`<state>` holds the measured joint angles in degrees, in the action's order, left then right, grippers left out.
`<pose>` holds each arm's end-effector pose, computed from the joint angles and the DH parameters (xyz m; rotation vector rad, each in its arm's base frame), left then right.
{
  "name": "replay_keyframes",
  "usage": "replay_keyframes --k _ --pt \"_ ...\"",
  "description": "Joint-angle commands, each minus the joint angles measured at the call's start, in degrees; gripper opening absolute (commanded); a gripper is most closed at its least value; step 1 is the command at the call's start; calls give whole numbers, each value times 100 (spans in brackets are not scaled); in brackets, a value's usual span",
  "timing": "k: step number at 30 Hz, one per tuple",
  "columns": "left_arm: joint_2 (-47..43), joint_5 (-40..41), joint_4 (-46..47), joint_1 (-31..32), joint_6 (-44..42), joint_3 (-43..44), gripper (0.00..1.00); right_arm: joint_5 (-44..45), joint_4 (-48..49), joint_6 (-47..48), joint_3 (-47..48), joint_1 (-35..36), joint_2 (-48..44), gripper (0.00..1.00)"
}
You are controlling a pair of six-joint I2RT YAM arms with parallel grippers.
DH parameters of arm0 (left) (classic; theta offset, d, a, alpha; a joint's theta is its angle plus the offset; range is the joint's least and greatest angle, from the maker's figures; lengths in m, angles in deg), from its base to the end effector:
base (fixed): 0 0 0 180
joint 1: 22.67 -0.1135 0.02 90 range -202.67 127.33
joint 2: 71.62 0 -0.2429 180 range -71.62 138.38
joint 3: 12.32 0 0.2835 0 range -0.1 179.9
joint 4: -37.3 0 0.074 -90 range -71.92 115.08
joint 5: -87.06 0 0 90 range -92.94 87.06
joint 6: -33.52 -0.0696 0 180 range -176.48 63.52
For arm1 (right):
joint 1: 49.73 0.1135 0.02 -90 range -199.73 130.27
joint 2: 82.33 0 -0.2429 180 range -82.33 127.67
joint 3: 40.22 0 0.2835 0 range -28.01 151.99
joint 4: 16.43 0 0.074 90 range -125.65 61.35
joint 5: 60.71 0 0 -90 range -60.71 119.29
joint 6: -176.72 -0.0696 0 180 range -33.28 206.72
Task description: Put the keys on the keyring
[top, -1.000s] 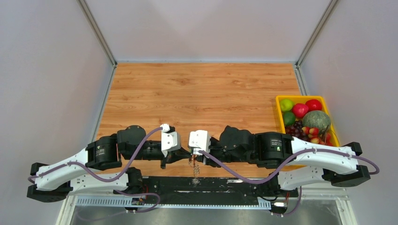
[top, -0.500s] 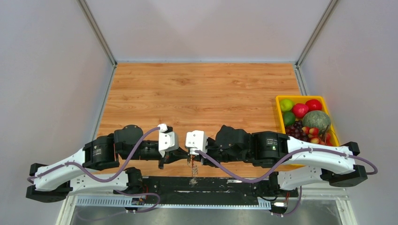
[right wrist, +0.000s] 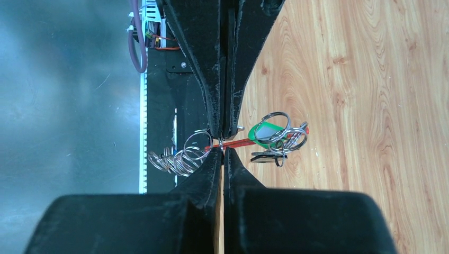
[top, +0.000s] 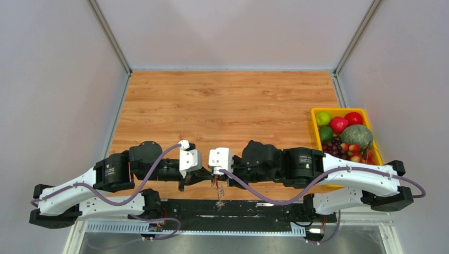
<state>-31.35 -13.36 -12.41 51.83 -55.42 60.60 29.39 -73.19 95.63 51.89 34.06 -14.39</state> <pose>0.0439 -0.2053 0.3817 1.3068 1.5259 -1.0521 0.0335 0.3066 0.3773 -1.6185 1.5454 0.7434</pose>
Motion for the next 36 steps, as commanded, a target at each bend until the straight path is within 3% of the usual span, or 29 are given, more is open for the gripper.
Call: replay_keyframes --k 1,4,9,14,25,36 --pt "-17 -125 251 -14 -87 279 0 -167 162 92 1 -29 -138 0" --pt "-95 -118 353 -14 -96 217 2 -176 420 89 -151 -29 -293 0" --pt "-444 -175 755 -12 -97 10 26 -21 822 -4 -380 -29 -547 0" --pt "-691 -171 1070 -14 -68 -250 37 199 1274 -92 -595 -28 -793 0" --pt "-629 -6 1517 -14 -90 -529 40 427 2336 -178 -1079 -29 -1316 0" --pt "-696 419 1945 -14 -98 -676 40 263 2605 -144 -1243 -29 -1433 0"
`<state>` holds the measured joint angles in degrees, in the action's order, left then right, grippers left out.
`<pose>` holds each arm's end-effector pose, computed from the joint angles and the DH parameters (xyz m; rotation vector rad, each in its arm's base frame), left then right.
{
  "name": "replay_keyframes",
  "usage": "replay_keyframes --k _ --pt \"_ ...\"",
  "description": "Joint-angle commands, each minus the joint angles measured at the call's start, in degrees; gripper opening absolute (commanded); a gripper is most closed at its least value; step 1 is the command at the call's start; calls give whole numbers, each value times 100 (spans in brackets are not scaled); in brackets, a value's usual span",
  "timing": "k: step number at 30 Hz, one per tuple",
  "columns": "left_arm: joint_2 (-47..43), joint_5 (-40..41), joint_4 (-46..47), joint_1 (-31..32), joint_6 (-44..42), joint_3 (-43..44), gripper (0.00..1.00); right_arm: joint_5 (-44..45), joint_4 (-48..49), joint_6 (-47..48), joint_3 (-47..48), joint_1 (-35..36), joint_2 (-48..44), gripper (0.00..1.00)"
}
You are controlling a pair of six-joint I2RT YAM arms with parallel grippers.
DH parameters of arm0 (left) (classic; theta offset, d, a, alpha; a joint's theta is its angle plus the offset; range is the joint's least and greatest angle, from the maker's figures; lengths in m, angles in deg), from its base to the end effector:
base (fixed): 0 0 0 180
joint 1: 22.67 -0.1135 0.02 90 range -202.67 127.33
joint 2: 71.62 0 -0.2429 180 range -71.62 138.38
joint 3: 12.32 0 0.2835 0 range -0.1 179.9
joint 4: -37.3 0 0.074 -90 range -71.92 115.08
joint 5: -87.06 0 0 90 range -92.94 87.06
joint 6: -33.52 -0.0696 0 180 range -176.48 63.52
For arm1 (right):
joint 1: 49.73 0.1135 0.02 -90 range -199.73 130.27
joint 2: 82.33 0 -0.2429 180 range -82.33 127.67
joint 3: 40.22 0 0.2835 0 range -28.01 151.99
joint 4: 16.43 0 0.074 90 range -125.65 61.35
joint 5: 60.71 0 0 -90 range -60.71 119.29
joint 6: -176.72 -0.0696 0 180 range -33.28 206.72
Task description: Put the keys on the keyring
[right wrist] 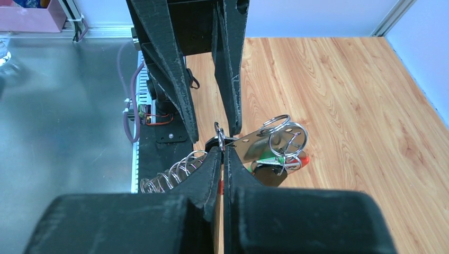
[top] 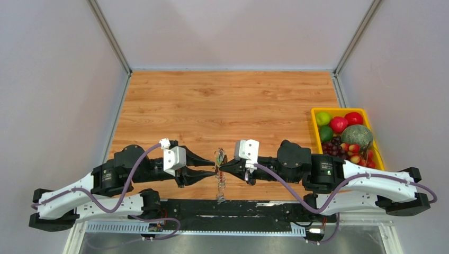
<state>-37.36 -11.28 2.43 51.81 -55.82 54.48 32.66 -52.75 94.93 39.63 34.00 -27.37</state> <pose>0.0441 -0.1964 0.3969 1.1346 1.3092 -1.1116 0.0345 0.2762 0.4033 -1.3058 1.3246 0.8882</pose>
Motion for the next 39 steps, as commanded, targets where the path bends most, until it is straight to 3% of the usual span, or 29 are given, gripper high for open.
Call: replay_keyframes --k 1,16,25,32,39 --pt "-124 239 511 -12 -58 -91 40 -73 571 -71 -28 -23 -141 0" --pt "-74 19 709 -12 -58 -173 39 8 895 -90 -119 -23 -243 0" --pt "-207 30 683 -12 -58 -228 24 83 957 -83 -113 -22 -320 0" --pt "-210 92 716 -15 -58 -225 4 53 997 -82 -119 -13 -290 0" --pt "-126 104 740 -12 -60 -221 0 26 1089 -100 -145 -18 -291 0"
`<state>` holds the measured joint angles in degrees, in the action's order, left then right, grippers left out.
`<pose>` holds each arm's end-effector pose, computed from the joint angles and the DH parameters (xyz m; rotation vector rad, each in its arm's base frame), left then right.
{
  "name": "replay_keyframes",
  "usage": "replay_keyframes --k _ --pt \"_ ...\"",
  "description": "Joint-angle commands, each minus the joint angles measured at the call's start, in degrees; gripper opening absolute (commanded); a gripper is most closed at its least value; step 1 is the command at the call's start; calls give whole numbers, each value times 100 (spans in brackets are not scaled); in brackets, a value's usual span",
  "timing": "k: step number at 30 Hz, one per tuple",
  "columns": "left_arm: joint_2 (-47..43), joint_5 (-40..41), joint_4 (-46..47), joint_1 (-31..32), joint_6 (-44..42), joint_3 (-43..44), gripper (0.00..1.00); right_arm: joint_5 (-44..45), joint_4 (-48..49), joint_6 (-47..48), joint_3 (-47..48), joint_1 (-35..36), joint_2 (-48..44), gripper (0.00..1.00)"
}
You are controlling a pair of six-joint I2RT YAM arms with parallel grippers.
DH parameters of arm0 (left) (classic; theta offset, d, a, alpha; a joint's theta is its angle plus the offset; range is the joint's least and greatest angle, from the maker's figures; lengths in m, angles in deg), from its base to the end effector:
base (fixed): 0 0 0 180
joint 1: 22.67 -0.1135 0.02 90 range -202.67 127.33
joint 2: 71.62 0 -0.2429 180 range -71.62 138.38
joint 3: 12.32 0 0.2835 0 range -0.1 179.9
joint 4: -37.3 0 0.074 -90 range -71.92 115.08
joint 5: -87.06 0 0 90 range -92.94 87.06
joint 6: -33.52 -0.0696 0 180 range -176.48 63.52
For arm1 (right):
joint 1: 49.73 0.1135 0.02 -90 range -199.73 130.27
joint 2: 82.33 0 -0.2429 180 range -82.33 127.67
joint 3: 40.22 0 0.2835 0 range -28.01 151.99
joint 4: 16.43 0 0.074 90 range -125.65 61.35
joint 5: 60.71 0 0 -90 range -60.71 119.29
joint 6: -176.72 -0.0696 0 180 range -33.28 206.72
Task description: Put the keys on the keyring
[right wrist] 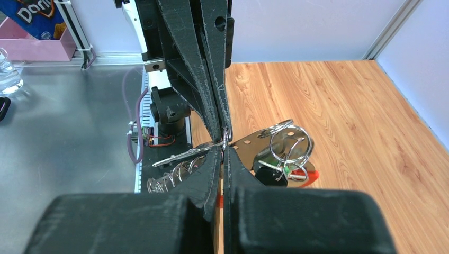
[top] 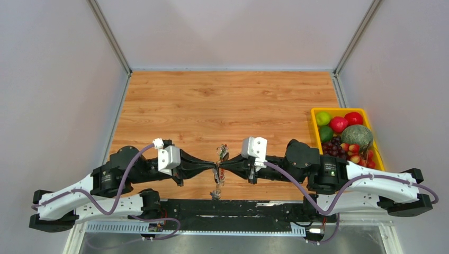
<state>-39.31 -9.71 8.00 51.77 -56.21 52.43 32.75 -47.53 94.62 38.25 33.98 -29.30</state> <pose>0.0449 -0.1919 0.4032 1.0598 1.2338 -1.1168 0.0341 0.2706 0.4152 -1.2273 1.2604 0.9367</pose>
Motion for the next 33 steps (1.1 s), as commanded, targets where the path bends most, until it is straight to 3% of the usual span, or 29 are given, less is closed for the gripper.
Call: replay_keyframes --k 1,13,23,33 --pt "84 -53 172 -8 -19 -15 0 13 587 -73 -8 -18 -105 0" --pt "449 -790 39 -8 -144 43 1 50 778 27 -60 -7 -187 0" --pt "290 -718 51 -7 -163 77 41 5 789 36 -82 -12 -206 0" --pt "90 -266 -21 -8 -224 151 48 -168 788 31 -131 -7 -211 0"
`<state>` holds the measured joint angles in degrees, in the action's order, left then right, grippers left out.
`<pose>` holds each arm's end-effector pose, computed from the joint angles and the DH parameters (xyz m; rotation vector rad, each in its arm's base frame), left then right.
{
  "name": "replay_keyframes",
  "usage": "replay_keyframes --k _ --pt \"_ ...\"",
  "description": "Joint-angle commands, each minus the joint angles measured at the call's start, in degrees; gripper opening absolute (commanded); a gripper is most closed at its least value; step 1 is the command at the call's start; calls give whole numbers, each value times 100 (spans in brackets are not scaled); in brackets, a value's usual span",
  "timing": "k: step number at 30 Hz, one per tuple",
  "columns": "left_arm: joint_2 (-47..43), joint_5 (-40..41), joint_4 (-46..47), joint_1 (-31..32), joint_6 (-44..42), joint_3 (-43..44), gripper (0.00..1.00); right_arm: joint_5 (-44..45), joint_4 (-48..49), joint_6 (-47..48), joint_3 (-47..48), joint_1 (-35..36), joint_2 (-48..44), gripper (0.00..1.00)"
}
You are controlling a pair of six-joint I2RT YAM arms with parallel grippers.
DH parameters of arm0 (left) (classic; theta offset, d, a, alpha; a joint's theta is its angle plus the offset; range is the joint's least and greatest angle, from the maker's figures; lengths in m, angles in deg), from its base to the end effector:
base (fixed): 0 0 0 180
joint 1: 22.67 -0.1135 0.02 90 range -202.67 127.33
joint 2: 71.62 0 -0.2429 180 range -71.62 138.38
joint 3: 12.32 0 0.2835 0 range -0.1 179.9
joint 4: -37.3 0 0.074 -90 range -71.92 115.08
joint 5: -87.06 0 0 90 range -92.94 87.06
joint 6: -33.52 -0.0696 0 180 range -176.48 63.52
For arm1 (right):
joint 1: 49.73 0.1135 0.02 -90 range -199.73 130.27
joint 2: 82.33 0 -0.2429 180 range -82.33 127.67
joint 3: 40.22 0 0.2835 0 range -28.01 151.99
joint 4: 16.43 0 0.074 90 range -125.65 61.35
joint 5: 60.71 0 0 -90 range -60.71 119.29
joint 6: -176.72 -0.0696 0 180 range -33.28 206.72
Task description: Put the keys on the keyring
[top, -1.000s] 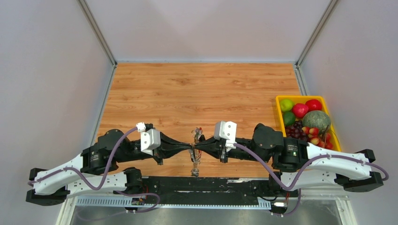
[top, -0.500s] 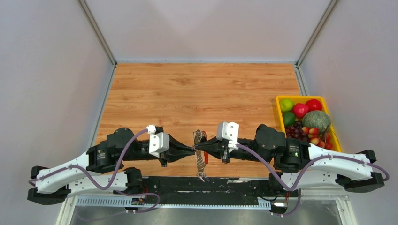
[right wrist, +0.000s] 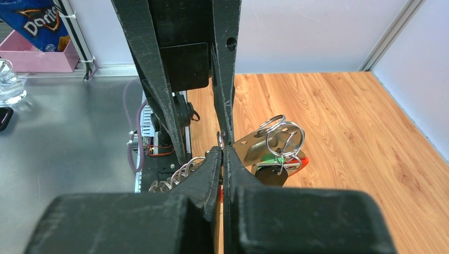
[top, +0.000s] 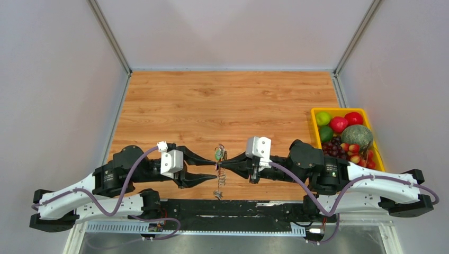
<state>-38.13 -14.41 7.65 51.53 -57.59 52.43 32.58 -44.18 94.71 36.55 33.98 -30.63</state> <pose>0.0417 -0.1981 0.3986 1.1462 1.2056 -1.1469 0.0335 0.2675 0.4175 -1.1917 1.2220 0.9606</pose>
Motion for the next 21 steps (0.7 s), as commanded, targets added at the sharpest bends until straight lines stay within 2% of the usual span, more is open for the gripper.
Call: replay_keyframes --k 1,21 --pt "-28 231 6 16 -97 171 48 -168 447 23 40 -11 -73 0" --pt "-154 304 319 16 -137 204 50 -232 435 35 -77 -7 -9 0"
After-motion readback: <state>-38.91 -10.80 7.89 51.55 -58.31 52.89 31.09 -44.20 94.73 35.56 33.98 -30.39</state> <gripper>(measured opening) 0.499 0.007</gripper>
